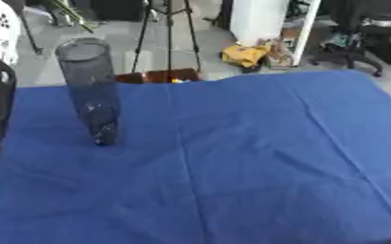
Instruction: Arrange flowers into the vase.
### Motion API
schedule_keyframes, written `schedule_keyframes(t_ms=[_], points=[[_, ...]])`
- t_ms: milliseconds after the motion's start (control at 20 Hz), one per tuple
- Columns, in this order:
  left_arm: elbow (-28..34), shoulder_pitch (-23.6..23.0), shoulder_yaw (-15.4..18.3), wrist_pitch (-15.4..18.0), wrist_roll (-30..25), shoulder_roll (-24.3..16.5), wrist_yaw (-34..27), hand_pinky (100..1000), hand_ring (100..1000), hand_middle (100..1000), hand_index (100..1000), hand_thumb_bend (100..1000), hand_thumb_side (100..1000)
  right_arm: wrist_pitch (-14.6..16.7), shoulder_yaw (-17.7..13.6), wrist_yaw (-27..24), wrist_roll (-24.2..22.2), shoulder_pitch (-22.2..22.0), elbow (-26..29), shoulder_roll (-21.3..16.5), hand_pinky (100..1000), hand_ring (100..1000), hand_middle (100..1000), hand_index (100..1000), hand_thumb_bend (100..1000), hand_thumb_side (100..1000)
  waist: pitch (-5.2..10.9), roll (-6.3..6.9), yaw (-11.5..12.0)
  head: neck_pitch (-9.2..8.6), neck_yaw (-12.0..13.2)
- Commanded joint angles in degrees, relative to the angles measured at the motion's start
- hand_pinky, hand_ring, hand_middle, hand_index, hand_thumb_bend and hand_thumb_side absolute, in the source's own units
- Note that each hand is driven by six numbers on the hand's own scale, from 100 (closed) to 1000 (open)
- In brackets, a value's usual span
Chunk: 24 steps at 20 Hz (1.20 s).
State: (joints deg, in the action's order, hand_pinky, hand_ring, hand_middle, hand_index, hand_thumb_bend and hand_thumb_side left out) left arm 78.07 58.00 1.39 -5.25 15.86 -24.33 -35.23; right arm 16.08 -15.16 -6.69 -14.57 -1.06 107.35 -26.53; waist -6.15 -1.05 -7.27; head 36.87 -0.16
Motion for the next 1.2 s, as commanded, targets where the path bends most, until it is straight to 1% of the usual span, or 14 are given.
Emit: schedule_keyframes(t_ms=[50, 450, 650, 1050, 1200], points=[[1.49, 1.0, -0.19, -1.78, -0.26, -2.29, 0.92, 100, 100, 100, 100, 896, 382, 0.15, -0.66, -0.52, 0.01, 0.18, 0.33, -1.78, 830, 953, 587, 908, 276, 601, 1.44, -0.81, 0.18, 0.49, -0.25], [1.38, 0.73, -0.45, -7.15, -2.03, -3.19, 4.32, 100, 100, 100, 100, 883, 410, 0.17, -0.7, -0.65, 0.06, 0.12, 0.18, -1.9, 830, 952, 587, 908, 278, 602, 1.83, -0.84, 0.65, 0.54, -0.35], [0.5, 0.17, -0.68, -8.86, -2.99, -2.99, 5.3, 100, 100, 100, 100, 880, 426, 0.16, -0.69, -0.66, 0.0, 0.13, 0.14, -1.86, 831, 952, 587, 908, 279, 601, 1.82, -0.82, 0.71, 0.51, -0.44], [-4.39, -0.13, -1.62, -9.78, -3.78, -1.93, 6.35, 100, 100, 100, 100, 876, 446, 0.07, -0.62, -0.53, -0.21, 0.21, 0.13, -1.69, 831, 953, 586, 908, 279, 601, 1.54, -0.58, 0.32, 0.65, -0.47], [-6.65, 0.39, -2.02, -9.75, -3.84, -1.47, 7.13, 100, 100, 100, 100, 891, 447, 0.0, -0.59, -0.49, -0.34, 0.29, 0.12, -1.63, 832, 953, 586, 908, 279, 600, 1.43, -0.38, 0.13, 0.7, -0.48]])
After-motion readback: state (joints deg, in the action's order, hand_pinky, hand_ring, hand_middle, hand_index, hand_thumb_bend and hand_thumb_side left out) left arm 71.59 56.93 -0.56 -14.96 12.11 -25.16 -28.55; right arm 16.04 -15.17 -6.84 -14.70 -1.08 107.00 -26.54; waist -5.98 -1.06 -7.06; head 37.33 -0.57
